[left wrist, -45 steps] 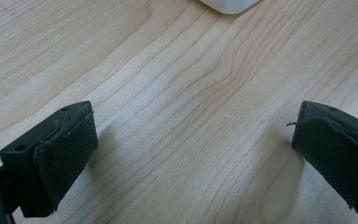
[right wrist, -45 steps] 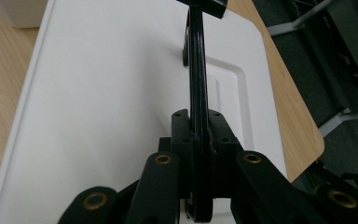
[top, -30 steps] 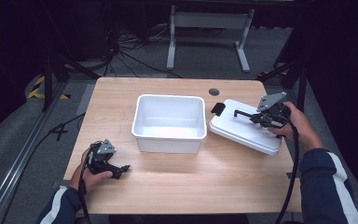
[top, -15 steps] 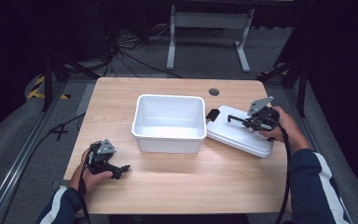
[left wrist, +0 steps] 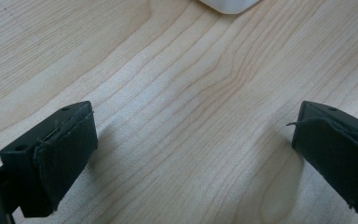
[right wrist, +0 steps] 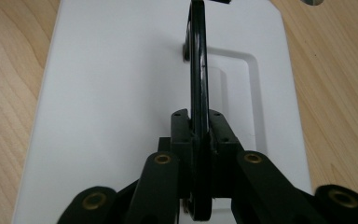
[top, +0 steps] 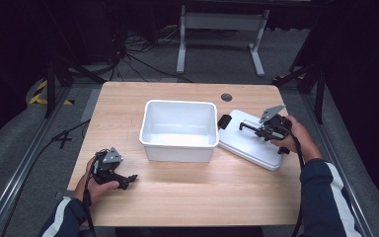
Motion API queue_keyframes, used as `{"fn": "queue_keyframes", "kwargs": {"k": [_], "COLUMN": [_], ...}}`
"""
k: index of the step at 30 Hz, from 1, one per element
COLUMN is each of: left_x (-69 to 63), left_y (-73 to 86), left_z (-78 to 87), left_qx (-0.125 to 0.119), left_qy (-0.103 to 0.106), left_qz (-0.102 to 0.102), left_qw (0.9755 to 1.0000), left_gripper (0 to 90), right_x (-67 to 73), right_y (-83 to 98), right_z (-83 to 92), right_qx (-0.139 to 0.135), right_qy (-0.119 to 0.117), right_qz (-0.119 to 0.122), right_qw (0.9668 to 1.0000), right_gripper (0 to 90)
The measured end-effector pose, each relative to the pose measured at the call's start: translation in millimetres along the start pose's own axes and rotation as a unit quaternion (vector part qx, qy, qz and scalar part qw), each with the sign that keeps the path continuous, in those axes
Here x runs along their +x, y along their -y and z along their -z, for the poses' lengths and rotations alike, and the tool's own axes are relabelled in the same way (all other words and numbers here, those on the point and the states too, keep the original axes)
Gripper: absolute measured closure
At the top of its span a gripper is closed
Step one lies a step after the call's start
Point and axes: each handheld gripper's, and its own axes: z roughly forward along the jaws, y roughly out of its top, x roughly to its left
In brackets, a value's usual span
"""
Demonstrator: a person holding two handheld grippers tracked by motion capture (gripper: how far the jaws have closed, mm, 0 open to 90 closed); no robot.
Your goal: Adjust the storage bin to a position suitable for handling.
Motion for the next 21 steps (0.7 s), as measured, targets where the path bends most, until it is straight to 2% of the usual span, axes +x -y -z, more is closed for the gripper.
{"fn": "queue_keyframes", "kwargs": {"k": [4,6,7,15,16,21], "left_x": [-0.5,-0.5,-0.3,-0.3,0.5,0.0], "left_y": [0.2,0.2,0.1,0.1,-0.1,0.0], "left_z": [-0.2,-0.2,-0.2,-0.1,0.1,0.0], "left_qx": [0.001,0.001,0.001,0.001,0.001,0.001], "left_qy": [0.004,0.004,0.002,0.001,0.0,0.002], "left_qz": [0.004,0.004,0.002,0.002,-0.004,0.0], "left_qw": [1.0,1.0,1.0,1.0,1.0,1.0], "left_gripper": [0.5,0.6,0.5,0.5,0.6,0.5], "right_x": [1.0,0.7,1.5,3.5,4.1,8.4], "right_y": [2.0,4.2,5.5,8.5,9.4,12.9], "right_z": [-3.4,-2.7,0.2,10.2,11.0,13.0], "right_qx": [0.006,-0.007,-0.012,-0.03,-0.034,-0.042], "right_qy": [0.003,-0.003,0.001,0.007,0.001,-0.01], "right_qz": [-0.006,-0.019,-0.022,-0.041,-0.044,-0.048], "right_qw": [1.0,0.9998,0.9997,0.9987,0.9985,0.9979], "right_gripper": [80.5,76.8,73.7,65.3,63.5,57.6]}}
